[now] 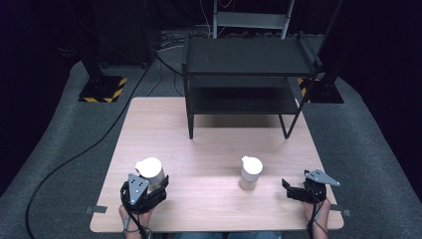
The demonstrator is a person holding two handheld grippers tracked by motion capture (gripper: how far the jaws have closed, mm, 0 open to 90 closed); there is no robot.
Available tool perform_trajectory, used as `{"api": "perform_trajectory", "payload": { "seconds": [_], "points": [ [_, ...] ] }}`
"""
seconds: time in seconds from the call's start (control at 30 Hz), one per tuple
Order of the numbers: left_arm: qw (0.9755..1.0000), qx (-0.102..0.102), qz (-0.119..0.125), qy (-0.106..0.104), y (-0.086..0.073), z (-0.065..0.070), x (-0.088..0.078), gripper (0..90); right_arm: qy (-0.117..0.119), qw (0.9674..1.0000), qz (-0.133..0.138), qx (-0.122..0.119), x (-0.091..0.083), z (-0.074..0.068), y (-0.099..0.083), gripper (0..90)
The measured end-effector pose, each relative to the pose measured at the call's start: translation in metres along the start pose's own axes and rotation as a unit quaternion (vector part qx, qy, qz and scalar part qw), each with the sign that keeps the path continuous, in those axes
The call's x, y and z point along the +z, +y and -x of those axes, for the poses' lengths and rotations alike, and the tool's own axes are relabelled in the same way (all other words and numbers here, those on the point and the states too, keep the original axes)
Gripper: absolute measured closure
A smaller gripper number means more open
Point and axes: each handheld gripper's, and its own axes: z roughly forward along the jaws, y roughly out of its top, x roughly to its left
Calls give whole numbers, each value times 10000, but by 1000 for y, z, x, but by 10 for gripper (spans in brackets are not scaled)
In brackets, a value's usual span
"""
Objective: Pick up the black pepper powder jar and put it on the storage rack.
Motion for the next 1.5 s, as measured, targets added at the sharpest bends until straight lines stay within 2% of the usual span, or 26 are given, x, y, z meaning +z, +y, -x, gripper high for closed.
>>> {"api": "perform_trajectory", "payload": {
  "seconds": [0.37,0.63,1.5],
  "points": [
    [9999,88,-2,-144,8,0,10,305,8,10000,-5,19,0,1,0,10],
    [9994,224,-1,-267,18,0,17,305,4,10000,5,16,0,0,0,11],
    [9981,353,13,-512,41,-2,37,305,21,10000,12,35,0,1,0,12]
  ]
}}
